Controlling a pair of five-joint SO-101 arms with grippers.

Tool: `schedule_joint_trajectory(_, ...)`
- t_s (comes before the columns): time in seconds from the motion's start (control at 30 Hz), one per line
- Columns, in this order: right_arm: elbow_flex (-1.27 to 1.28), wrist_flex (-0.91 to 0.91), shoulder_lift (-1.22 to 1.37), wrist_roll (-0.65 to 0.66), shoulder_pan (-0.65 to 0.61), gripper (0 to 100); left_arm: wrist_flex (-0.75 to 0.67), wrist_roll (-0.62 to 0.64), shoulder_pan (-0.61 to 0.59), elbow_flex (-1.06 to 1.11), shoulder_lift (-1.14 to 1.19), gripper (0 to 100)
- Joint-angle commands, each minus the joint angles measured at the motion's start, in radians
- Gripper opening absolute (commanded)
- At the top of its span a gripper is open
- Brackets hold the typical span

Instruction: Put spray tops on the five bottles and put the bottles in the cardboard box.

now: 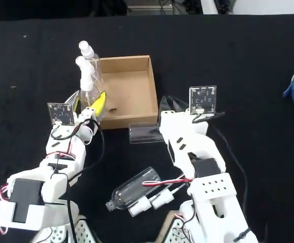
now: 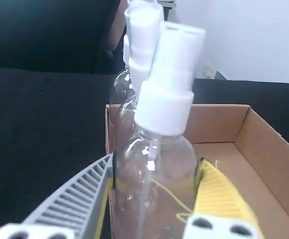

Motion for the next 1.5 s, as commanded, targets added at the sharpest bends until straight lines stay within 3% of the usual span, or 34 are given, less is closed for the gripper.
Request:
schedule_joint_trajectory(0.0, -0.008, -0.034, -0.018, 0.009, -0.009, 1.2, -0.021, 0.028, -0.021, -0.019, -0.003, 14)
schedule_joint_trajectory(0.33, -0.01, -0.034, -0.018, 0.009, -0.009, 1.2, -0.02, 0.031, -0.047, -0.019, -0.008, 21)
schedule_joint_trajectory(0.77, -0.01, -0.034, -0.018, 0.009, -0.009, 1.2, -0.018, 0.023, 0.035, -0.025, -0.008, 21)
schedule_joint_trajectory(1.47, -0.01, -0.034, -0.018, 0.009, -0.009, 1.2, -0.021, 0.023, 0.03, -0.008, -0.015, 21)
